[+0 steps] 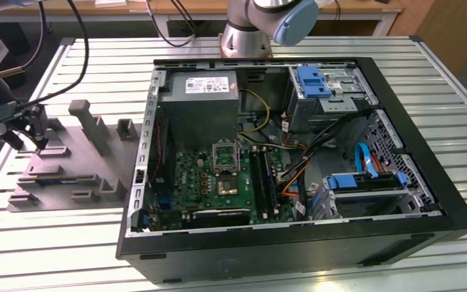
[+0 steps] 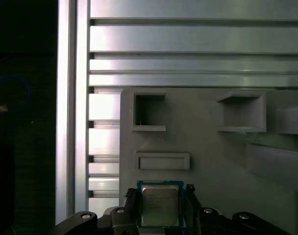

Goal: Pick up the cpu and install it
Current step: 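Pick up the cpu and move it towards the insertion slot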

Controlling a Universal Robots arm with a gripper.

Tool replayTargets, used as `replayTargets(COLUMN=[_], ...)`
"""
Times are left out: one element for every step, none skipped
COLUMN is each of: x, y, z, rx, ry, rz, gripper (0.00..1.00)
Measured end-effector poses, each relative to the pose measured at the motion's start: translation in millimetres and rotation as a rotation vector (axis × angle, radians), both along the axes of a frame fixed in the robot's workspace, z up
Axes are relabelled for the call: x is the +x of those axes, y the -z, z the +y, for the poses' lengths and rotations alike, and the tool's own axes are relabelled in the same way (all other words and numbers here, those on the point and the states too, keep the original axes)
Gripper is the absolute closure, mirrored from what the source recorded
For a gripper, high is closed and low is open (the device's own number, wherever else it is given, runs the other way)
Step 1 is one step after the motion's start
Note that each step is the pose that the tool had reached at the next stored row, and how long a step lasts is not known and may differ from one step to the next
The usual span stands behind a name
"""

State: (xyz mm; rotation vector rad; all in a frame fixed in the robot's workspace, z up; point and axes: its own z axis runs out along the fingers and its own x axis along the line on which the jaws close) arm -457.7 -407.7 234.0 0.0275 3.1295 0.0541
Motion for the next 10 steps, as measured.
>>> replayTargets(x=[0.0,0.0,0.0,0.0,0.0,0.0,0.0,0.0,0.0,0.0], y=[-0.3,-0.5,-0.8,-1.0,-1.3,-1.5,-1.8,-2.0,-2.3,-2.6], z=[0.0,0.0,0.0,0.0,0.0,0.1,0.0,0.1,0.0,0.1], rx=[0.0,0.0,0.0,0.0,0.0,0.0,-0.0001,-0.0001,-0.0001,-0.0001], ry=[0.0,0.0,0.0,0.0,0.0,0.0,0.0,0.0,0.0,0.0], rz=[0.0,0.0,0.0,0.0,-0.0001,0.0,0.0,0.0001,0.0,0.0], gripper=[0.53,0.53,0.53,0.53,0.53,0.53,0.53,0.53,0.53,0.53])
